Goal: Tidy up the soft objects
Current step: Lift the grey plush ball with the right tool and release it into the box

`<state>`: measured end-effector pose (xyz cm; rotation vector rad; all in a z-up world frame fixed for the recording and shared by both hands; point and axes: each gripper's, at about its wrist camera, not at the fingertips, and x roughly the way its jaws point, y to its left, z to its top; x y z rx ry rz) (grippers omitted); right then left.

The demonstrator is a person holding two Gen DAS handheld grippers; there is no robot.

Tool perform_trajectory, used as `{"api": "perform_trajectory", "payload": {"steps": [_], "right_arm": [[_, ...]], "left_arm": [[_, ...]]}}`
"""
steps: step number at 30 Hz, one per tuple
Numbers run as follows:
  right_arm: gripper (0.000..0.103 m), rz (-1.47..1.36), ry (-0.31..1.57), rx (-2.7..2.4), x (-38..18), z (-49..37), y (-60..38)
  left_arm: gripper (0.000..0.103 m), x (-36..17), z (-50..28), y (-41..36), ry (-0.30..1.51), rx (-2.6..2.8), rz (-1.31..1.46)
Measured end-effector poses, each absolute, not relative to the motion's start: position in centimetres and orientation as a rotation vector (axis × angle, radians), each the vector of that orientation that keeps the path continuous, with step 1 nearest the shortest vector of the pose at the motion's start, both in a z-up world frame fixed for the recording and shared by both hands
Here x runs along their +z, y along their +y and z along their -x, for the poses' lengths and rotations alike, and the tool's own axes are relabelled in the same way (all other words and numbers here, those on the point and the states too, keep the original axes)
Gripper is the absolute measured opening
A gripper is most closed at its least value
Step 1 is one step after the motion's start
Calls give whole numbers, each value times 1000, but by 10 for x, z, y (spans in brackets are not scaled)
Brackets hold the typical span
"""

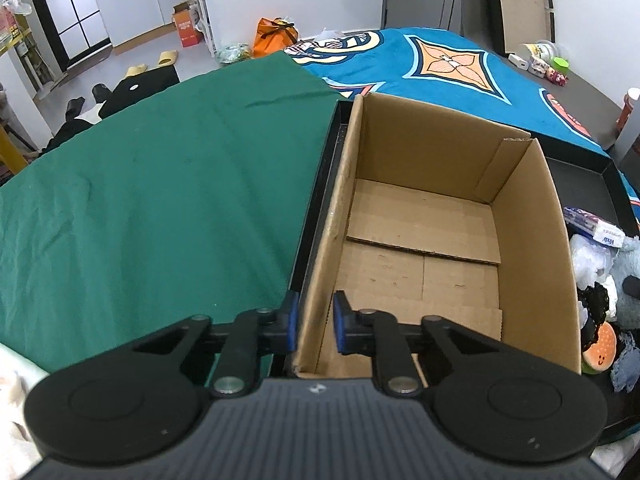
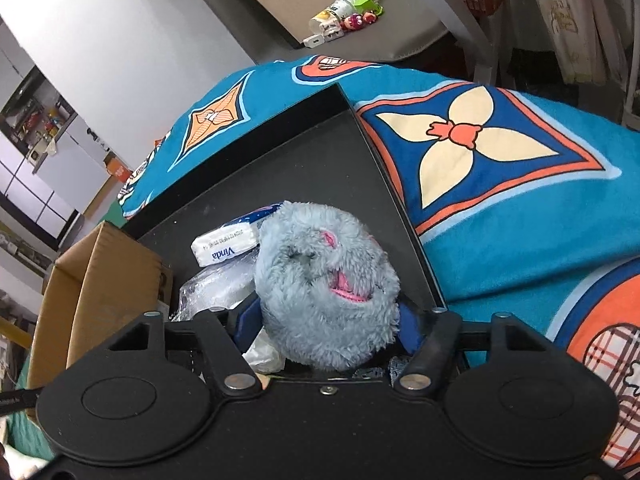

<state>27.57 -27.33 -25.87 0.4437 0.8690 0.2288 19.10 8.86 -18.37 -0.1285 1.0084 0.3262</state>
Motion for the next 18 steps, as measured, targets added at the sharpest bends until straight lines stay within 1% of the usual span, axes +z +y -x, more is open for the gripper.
{"api": "perform_trajectory", "payload": {"steps": [6, 18], "right_arm": [[62, -424, 868, 215, -254, -269, -273], [62, -418, 796, 217, -227, -243, -282]], "left_arm": [[10, -178, -183, 88, 999, 277, 150], [10, -174, -174, 84, 1026, 231, 133]]}}
